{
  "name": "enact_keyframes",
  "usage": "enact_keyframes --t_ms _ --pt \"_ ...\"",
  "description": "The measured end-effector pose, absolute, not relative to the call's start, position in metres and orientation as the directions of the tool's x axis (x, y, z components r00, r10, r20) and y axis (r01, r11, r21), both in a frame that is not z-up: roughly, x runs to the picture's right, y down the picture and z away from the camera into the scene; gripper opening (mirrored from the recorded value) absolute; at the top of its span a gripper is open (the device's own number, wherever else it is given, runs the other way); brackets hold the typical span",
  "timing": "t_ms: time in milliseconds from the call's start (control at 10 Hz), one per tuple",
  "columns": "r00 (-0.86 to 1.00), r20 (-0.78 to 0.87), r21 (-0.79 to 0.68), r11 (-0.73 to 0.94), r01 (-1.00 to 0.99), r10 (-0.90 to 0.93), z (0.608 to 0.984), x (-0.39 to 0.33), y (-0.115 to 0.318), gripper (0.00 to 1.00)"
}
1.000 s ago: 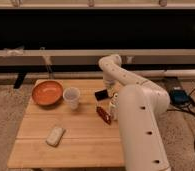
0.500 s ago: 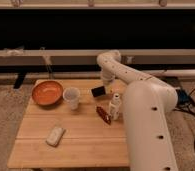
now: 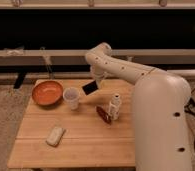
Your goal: Place the eraser in the ceramic cup
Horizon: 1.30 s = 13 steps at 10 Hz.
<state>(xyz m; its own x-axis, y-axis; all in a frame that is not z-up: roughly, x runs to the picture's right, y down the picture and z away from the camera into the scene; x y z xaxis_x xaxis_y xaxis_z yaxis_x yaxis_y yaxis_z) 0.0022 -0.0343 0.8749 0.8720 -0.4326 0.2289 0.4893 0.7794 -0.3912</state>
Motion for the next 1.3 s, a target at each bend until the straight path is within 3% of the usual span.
enact_keyframes --t_ms 700,1300 --pt "0.816 0.169 -0.291 0.763 0.577 -0.553 0.856 -0.019 -0.064 0.0" --pt "0.754 0.174 -0.24 0.715 0.657 -0.634 0.837 -0.048 -0.055 0.0"
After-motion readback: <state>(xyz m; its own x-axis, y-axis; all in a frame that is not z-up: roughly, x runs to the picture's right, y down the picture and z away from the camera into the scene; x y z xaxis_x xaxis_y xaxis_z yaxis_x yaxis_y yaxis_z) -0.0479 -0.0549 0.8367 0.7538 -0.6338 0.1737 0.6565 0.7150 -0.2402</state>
